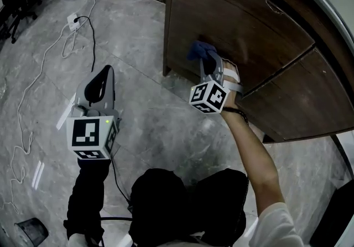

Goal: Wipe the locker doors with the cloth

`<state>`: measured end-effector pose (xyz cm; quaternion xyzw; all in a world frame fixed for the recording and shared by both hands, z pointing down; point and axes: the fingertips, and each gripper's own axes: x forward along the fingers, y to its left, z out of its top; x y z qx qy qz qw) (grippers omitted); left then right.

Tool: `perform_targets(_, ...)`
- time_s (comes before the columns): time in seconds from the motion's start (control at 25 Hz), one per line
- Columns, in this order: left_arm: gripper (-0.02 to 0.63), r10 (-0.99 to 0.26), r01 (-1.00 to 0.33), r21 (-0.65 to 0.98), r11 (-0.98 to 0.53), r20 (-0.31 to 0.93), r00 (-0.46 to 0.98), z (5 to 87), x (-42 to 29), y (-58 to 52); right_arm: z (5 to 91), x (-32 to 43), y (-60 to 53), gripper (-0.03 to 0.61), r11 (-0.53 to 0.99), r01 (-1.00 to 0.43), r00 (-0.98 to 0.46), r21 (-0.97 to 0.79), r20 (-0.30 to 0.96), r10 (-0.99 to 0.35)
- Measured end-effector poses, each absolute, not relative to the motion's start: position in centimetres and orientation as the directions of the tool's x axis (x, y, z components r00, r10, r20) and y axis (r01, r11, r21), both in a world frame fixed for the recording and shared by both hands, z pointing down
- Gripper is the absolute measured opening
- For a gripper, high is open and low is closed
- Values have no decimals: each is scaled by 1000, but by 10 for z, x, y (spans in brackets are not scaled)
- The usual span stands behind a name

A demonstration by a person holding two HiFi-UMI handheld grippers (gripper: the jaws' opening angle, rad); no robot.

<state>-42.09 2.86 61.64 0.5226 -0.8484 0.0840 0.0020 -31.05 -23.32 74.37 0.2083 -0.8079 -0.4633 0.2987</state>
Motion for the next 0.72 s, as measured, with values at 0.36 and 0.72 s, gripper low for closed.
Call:
perform_targets(0.36, 2, -877, -885, -137, 445, 137, -461, 650, -429, 52, 878, -301, -235, 71, 583, 56, -606, 811, 491, -626)
perform_targets(0.72, 2, -879, -881, -85, 465, 74, -471, 619, -445, 54, 533, -374, -219, 74, 448, -290, -814, 846, 28, -580)
